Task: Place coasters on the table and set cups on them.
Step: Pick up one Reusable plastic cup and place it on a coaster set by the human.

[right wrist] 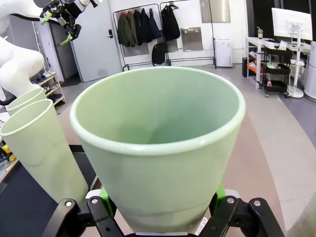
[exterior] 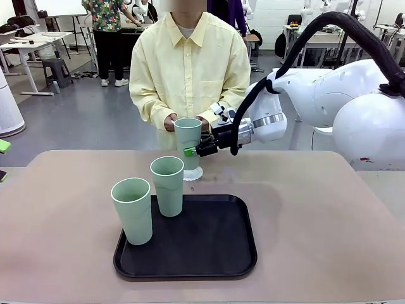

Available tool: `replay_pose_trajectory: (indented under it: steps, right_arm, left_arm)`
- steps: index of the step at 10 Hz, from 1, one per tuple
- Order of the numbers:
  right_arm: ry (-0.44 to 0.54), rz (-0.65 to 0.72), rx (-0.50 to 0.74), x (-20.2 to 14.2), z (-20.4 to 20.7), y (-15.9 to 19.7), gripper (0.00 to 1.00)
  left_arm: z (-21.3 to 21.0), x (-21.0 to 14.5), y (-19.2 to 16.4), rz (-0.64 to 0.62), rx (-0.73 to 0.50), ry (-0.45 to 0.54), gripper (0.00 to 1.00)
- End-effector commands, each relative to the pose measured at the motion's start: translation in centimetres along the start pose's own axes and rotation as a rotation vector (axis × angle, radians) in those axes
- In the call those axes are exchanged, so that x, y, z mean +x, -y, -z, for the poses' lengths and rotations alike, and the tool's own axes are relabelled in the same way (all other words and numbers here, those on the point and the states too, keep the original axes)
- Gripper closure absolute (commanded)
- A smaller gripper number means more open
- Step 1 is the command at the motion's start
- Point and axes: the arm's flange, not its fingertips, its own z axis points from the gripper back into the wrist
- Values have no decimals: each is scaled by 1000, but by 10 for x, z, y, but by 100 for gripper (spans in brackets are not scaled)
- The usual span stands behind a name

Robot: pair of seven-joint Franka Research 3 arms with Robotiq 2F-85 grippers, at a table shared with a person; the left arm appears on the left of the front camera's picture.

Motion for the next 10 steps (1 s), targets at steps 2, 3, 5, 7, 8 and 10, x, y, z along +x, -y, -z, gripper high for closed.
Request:
replay_pose_trajectory:
  steps: [2,3,5,7,8,10]
  right_arm:
    - [4,-1,-3,3,-1,-1,16]
    - [0,0,0,0,0,0,16]
    - [-9,-36,6,-5,6,0,16]
    - [-10,-73,15,-7,7,1,16]
    - [-7,-87,14,-8,6,1,16]
    - [-21,-87,9,-10,6,2,16]
  left_arm:
    - [0,0,-1,20,-17,7,0]
    - [0,0,-1,20,-17,7,0]
    - [0,0,-1,20,-17,7,0]
    - [0,0,-1,20,-17,7,0]
    - [0,0,-1,20,-17,7,0]
    - [0,0,-1,20,-17,7,0]
